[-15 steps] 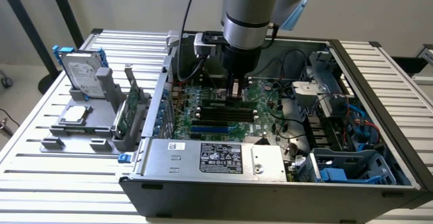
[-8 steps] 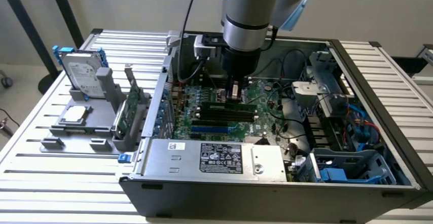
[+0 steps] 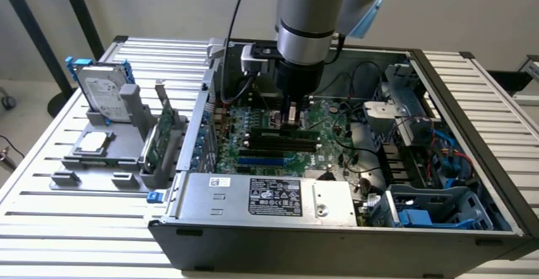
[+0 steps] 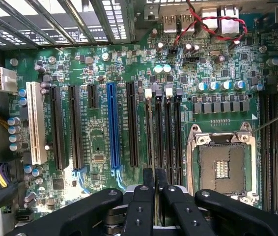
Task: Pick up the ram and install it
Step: 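Insert the ram into the slot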
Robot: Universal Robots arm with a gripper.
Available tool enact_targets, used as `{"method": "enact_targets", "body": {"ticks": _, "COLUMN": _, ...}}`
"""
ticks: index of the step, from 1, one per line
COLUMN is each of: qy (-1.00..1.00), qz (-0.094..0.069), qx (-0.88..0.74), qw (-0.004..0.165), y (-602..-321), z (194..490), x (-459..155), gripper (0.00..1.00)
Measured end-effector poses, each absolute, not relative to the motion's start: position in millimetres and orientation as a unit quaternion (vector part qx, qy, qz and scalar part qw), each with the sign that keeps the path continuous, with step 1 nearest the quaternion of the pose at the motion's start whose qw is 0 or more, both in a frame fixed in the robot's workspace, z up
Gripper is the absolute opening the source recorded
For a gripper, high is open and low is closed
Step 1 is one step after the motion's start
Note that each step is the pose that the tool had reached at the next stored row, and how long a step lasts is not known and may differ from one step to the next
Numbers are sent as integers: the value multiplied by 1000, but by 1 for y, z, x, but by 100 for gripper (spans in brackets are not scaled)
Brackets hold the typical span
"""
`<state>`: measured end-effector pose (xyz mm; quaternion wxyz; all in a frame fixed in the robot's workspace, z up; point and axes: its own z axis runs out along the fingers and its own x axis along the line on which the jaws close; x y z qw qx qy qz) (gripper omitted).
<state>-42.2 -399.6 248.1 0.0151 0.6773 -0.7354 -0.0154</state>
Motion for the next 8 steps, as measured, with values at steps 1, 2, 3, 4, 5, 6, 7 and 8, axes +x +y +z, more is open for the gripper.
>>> {"method": "enact_targets", "body": {"ticks": 1, "qy": -735, "qz": -15, "qx": 677, "qw": 15, "y": -400, "z": 248, "x": -43, "gripper": 14}}
{"method": "enact_targets", "body": {"ticks": 2, "qy": -735, "qz": -14, "qx": 677, "qw": 15, "y": -400, "z": 247, "x": -43, "gripper": 14}}
{"method": "enact_targets", "body": {"ticks": 3, "qy": -735, "qz": -14, "qx": 677, "qw": 15, "y": -400, "z": 247, "x": -43, "gripper": 14}}
{"method": "enact_targets", "body": {"ticks": 4, "qy": -735, "qz": -14, "qx": 677, "qw": 15, "y": -400, "z": 246, "x": -43, "gripper": 14}}
{"method": "enact_targets", "body": {"ticks": 5, "qy": -735, "qz": -13, "qx": 677, "qw": 15, "y": -400, "z": 246, "x": -43, "gripper": 14}}
{"method": "enact_targets", "body": {"ticks": 6, "qy": -735, "qz": -13, "qx": 677, "qw": 16, "y": -400, "z": 245, "x": -43, "gripper": 14}}
{"method": "enact_targets", "body": {"ticks": 7, "qy": -735, "qz": -12, "qx": 677, "qw": 16, "y": -400, "z": 244, "x": -43, "gripper": 14}}
{"method": "enact_targets", "body": {"ticks": 8, "qy": -735, "qz": -12, "qx": 677, "qw": 16, "y": -400, "z": 243, "x": -43, "gripper": 14}}
